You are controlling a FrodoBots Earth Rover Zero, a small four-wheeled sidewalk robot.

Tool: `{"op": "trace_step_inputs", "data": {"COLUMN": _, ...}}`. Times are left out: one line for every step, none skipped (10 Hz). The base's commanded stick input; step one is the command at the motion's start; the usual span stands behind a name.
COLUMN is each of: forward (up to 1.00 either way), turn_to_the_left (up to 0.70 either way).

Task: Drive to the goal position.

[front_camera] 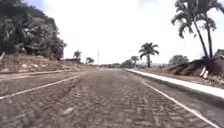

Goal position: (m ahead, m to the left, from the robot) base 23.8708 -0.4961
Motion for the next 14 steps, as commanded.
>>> {"op": "trace_step_inputs", "data": {"forward": 1.0, "turn_to_the_left": 0.0}}
{"op": "trace_step_inputs", "data": {"forward": 1.0, "turn_to_the_left": 0.0}}
{"op": "trace_step_inputs", "data": {"forward": 1.0, "turn_to_the_left": 0.0}}
{"op": "trace_step_inputs", "data": {"forward": 1.0, "turn_to_the_left": 0.0}}
{"op": "trace_step_inputs", "data": {"forward": 1.0, "turn_to_the_left": 0.0}}
{"op": "trace_step_inputs", "data": {"forward": 1.0, "turn_to_the_left": 0.0}}
{"op": "trace_step_inputs", "data": {"forward": 1.0, "turn_to_the_left": 0.0}}
{"op": "trace_step_inputs", "data": {"forward": 1.0, "turn_to_the_left": 0.0}}
{"op": "trace_step_inputs", "data": {"forward": 1.0, "turn_to_the_left": 0.0}}
{"op": "trace_step_inputs", "data": {"forward": 1.0, "turn_to_the_left": 0.0}}
{"op": "trace_step_inputs", "data": {"forward": 1.0, "turn_to_the_left": 0.0}}
{"op": "trace_step_inputs", "data": {"forward": 1.0, "turn_to_the_left": 0.0}}
{"op": "trace_step_inputs", "data": {"forward": 1.0, "turn_to_the_left": 0.0}}
{"op": "trace_step_inputs", "data": {"forward": 1.0, "turn_to_the_left": 0.0}}
